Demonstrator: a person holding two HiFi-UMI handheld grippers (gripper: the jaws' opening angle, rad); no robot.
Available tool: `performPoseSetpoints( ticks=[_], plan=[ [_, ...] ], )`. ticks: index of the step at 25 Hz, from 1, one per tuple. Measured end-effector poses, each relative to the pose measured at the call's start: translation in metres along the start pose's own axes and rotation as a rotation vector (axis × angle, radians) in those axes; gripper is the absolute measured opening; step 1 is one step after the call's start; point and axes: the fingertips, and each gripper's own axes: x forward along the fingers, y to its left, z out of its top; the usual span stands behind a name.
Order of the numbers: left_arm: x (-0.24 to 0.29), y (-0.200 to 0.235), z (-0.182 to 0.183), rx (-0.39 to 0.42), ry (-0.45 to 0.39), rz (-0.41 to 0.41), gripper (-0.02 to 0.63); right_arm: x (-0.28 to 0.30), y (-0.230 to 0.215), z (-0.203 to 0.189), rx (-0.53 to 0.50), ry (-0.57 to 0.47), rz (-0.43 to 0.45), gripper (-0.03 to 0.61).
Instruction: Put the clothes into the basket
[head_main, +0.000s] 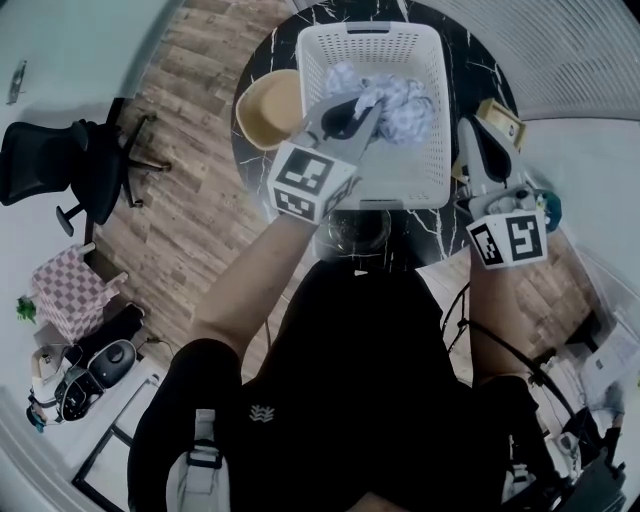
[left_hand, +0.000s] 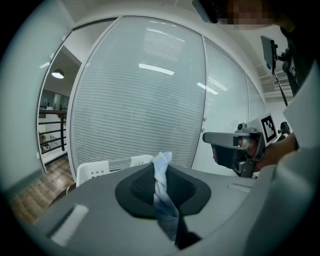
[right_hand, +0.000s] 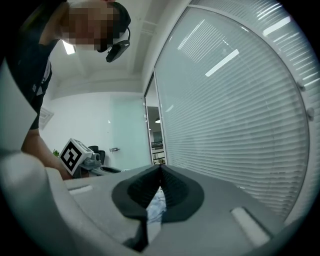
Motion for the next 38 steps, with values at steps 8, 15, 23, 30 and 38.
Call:
performPoseSetpoints(
  ticks=[8, 15, 23, 30, 38],
  plan=[
    [0.015, 0.003, -0.026, -0.006, 0.039, 0.003, 0.035, 0.005, -0.013, -0.016, 0.033, 0.005, -0.025, 0.001],
    [0.024, 0.009, -0.039, 0.010, 0.059, 0.041, 0.040, 0.005, -0.008, -0.026, 0.040, 0.017, -0.015, 0.001],
    [0.025, 0.005, -0.037, 0.040, 0.034, 0.076, 0.178, 0.004, -0.007, -0.018, 0.021, 0.011, -0.007, 0.002],
    [0.020, 0.003, -0.035, 0.034, 0.021, 0.081, 0.178, -0.001, -0.006, -0.019, 0.023, 0.009, -0.008, 0.002],
    [-0.008, -0.005, 0.005, 0.017, -0.057, 0.099, 0.176, -0.008, 0.008, 0.007, 0.003, -0.021, 0.007, 0.002]
  ],
)
